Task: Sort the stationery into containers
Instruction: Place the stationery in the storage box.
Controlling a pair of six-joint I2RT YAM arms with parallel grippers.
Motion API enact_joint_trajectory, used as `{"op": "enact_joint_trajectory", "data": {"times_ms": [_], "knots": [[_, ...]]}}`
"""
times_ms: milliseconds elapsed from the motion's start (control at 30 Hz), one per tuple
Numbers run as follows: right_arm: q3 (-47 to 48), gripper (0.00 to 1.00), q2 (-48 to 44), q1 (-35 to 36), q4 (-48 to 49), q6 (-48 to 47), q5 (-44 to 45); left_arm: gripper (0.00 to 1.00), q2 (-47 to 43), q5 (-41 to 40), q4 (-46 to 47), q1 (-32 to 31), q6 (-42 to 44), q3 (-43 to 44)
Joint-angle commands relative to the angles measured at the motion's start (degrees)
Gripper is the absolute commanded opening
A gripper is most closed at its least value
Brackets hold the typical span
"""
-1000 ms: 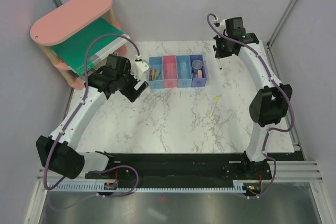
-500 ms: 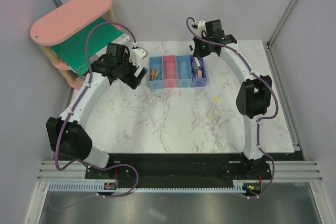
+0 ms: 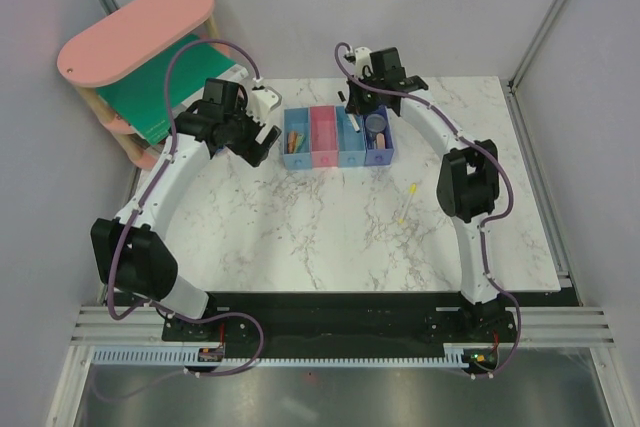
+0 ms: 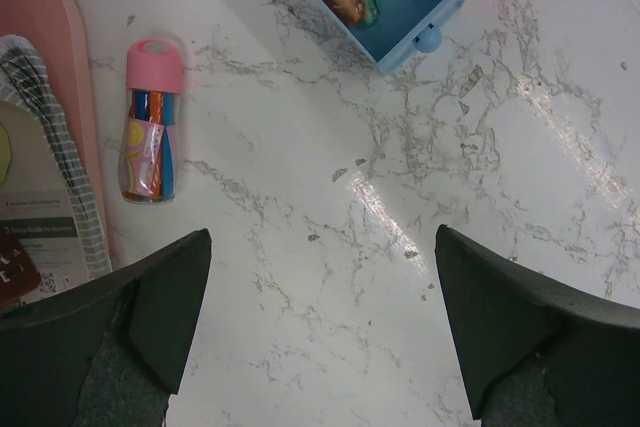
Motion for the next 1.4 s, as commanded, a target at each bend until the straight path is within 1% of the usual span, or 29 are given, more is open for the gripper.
{"op": "enact_joint_trajectory", "data": {"times_ms": [0,300,400,433,533,567,667,833,900,1000,1033,1100,1133,1167,1200,1233,1267,1333,1367], "knots": [[-1.37,0.0,1.92,0.51,4.53,1.1,-0.61,1.0,0.12,1.88,1.41,0.4,2.0,1.77],[-5.41,0.0,3.07,0.51,6.46,1.53,0.8,1.0,-0.14,2.93,1.58,1.01,2.27,1.59],[-6.64,0.04,3.33,0.6,6.55,1.53,1.06,1.0,-0.23,3.11,1.58,1.1,2.53,1.5],[-7.25,0.06,3.25,0.6,6.55,1.53,1.15,1.0,-0.23,3.2,1.58,1.19,2.7,1.5],[-8.13,0.25,2.63,0.6,6.55,1.27,0.98,1.0,-0.4,3.28,1.5,1.36,2.88,1.59],[-8.22,0.34,2.11,0.6,6.38,1.18,0.89,1.0,-0.4,3.28,1.58,1.36,2.79,1.68],[-8.4,0.43,0.44,0.6,6.2,0.92,0.8,1.0,-0.75,3.63,1.58,1.45,2.79,1.77],[-9.01,0.47,-3.69,0.6,4.89,1.09,1.41,1.0,-1.81,4.08,1.5,1.54,2.62,1.5],[-10.33,0.48,-7.55,0.34,4.53,1.27,2.38,1.0,-2.86,3.99,1.58,1.45,3.05,1.15],[-14.98,0.5,-14.4,0.51,4.44,1.53,5.1,1.0,-5.05,3.9,1.58,1.45,4.8,0.01],[-18.04,0.5,-16.16,0.34,4.18,1.71,5.98,1.0,-5.85,3.81,1.58,1.45,5.42,-0.43],[-21.83,0.54,-21.69,0.08,3.83,2.15,7.56,1.0,-7.08,3.55,1.58,1.45,7.7,-1.74],[-26.11,0.56,-23.54,-0.01,3.48,2.32,8.44,1.0,-8.56,3.46,1.5,1.45,8.5,-2.18],[-28.42,0.6,-26.87,-0.19,3.04,2.33,8.79,1.0,-9.27,3.37,1.5,1.45,9.46,-3.14],[-30.62,0.61,-28.38,-0.28,2.6,1.63,8.8,1.0,-10.15,3.28,1.58,1.45,11.13,-3.59],[-34.73,0.63,-29.79,-0.36,1.29,1.19,9.06,1.0,-11.38,3.2,1.41,1.45,11.75,-4.03],[-36.68,0.69,-31.89,-0.28,0.58,0.84,9.41,1.0,-12.09,3.11,1.49,1.45,12.37,-4.64],[-41.87,0.75,-33.74,-0.8,-1.35,0.57,10.03,1.0,-13.93,3.02,1.32,1.45,13.6,-5.43],[-43.45,0.75,-34.1,-1.06,-1.79,0.74,9.68,1.0,-14.46,3.02,1.32,1.45,14.21,-5.61]]}}
